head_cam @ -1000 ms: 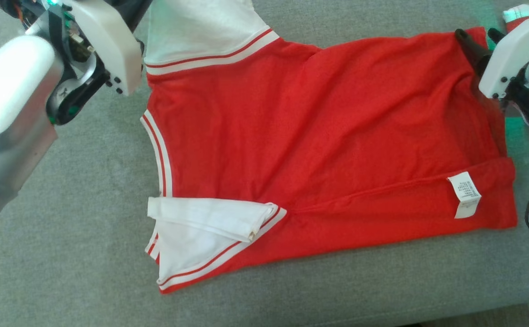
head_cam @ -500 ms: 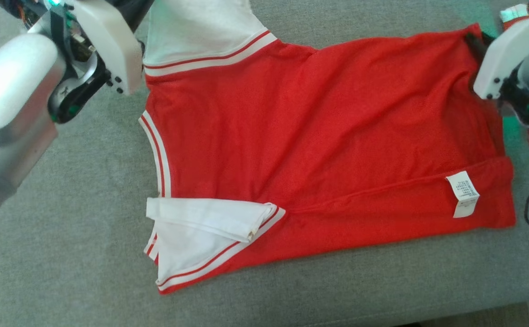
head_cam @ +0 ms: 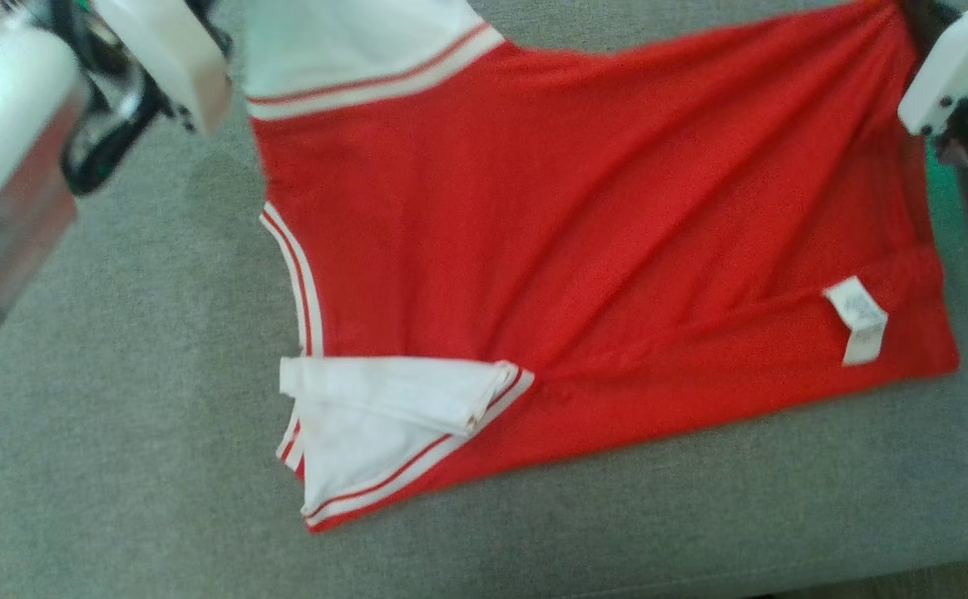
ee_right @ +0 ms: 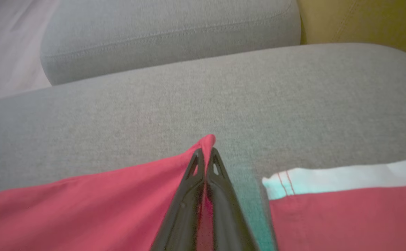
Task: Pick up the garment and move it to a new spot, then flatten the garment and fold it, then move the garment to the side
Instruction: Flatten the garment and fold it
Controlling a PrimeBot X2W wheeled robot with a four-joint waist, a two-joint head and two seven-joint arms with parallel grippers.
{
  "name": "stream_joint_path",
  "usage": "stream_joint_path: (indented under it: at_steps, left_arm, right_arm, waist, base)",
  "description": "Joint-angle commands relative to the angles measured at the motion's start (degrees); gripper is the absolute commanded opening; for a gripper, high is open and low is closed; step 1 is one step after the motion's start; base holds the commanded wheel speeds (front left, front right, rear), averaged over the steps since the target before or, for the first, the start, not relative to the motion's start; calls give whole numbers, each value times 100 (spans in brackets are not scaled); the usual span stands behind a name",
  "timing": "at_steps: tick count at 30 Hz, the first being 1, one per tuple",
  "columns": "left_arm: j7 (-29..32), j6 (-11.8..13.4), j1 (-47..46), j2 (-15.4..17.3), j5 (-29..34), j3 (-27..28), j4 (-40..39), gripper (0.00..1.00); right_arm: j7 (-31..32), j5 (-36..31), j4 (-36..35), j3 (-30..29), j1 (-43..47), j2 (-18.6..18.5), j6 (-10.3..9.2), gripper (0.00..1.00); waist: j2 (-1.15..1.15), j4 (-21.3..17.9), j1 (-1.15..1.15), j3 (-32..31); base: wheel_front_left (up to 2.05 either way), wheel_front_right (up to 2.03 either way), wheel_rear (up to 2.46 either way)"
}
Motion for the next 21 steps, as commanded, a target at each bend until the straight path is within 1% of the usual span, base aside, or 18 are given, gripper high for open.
stream_joint_path:
  at_steps: [1,4,8,13,16,21]
  left_arm:
    - [-215,60,-429,168,71,322,10,0]
    - [-597,92,-494,110,90,451,185,0]
    - [-678,77,-432,47,-7,475,268,0]
    - [-824,89,-131,9,-139,461,92,0]
    - [-892,182,172,80,-238,466,-195,0]
    - [-967,464,905,335,-478,460,-918,0]
  right_arm:
    - [-153,105,-151,-42,-137,-89,-4,0]
    - [-395,296,-171,-102,-154,-207,-4,0]
    - [-579,501,-252,-100,-77,-334,-4,0]
    - [-808,844,-469,-55,292,-603,-4,0]
    - [-932,1004,-681,3,619,-787,-4,0]
    - [-1138,1252,-1024,55,1280,-1042,-4,0]
  waist:
    - [0,18,0,-4]
    - [0,73,0,-47]
    - [0,130,0,-117]
    - [0,269,0,-303]
    - [0,360,0,-438]
    - [0,518,0,-672]
  base:
    - [0,0,0]
    - [0,0,0]
    - [0,0,0]
    - [0,0,0]
    - [0,0,0]
    - [0,0,0]
